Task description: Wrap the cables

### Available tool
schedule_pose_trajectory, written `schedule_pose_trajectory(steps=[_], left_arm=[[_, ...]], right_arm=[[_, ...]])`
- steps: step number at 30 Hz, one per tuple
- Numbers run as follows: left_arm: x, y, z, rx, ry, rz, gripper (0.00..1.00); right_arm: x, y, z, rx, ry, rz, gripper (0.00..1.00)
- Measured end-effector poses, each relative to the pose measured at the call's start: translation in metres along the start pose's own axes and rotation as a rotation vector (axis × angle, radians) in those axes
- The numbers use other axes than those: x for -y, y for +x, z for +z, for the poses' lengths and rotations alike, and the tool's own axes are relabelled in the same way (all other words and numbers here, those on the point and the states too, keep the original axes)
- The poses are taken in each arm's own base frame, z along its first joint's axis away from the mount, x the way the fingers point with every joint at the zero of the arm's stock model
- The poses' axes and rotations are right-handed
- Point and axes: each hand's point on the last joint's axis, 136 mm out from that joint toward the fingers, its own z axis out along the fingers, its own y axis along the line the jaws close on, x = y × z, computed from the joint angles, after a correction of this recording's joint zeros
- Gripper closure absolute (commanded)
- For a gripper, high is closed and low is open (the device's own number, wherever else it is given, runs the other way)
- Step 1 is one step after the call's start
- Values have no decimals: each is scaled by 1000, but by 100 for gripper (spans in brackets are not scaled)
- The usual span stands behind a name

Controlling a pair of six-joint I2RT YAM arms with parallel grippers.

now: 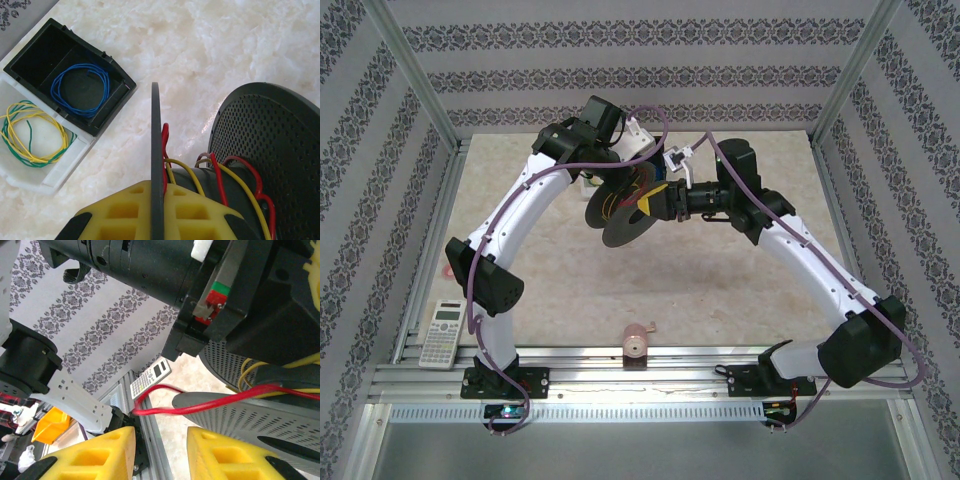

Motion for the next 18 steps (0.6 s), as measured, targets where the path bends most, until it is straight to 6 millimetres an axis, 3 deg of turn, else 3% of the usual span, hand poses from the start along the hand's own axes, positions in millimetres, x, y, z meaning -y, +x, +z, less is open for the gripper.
schedule_pose_trajectory(steps=[3,5,13,18], left_arm=[[0,-2,0,7,-2,1,100],[-1,-3,0,12,-3,2,100],[-1,-4,0,17,-5,3,100],[-2,-2,4,15,-10,3,100]], right_arm=[[1,1,1,0,-1,2,66],[1,1,1,3,-3,5,56],[3,-7,1,36,8,11,39],[9,-15,-7,62,26,29,34]])
